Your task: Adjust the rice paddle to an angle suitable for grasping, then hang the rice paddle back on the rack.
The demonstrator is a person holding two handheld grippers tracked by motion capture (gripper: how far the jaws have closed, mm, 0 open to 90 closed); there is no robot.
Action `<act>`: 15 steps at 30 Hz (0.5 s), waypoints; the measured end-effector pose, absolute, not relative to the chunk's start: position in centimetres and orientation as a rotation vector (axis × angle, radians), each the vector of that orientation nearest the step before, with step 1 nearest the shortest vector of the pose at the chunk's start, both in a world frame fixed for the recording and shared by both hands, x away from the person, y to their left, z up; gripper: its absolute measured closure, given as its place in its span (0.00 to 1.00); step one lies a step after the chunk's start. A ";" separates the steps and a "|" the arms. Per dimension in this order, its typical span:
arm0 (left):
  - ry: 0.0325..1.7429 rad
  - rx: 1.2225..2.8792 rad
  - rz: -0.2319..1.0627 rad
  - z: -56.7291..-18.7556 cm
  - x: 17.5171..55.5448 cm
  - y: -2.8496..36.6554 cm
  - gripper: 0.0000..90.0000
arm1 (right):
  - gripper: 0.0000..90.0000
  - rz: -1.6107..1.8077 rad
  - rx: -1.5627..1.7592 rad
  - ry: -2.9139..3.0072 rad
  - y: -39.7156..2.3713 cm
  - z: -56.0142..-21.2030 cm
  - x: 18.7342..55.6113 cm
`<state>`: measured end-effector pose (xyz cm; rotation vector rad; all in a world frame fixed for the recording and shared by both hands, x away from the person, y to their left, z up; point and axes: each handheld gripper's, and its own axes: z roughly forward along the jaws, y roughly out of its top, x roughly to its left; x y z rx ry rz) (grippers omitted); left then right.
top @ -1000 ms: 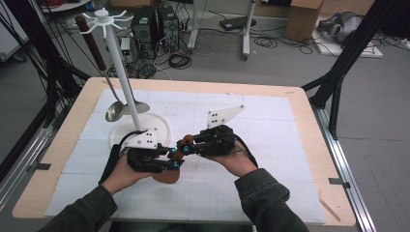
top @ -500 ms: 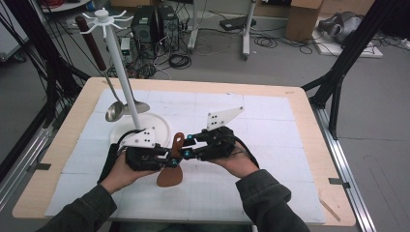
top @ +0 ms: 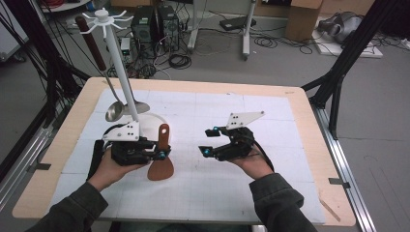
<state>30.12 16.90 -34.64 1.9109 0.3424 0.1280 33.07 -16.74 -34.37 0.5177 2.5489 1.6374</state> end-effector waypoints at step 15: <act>0.359 1.896 0.181 -32.3 30.4 19.1 0.91 | 0.26 1.579 0.661 2.468 -20.6 -36.1 32.4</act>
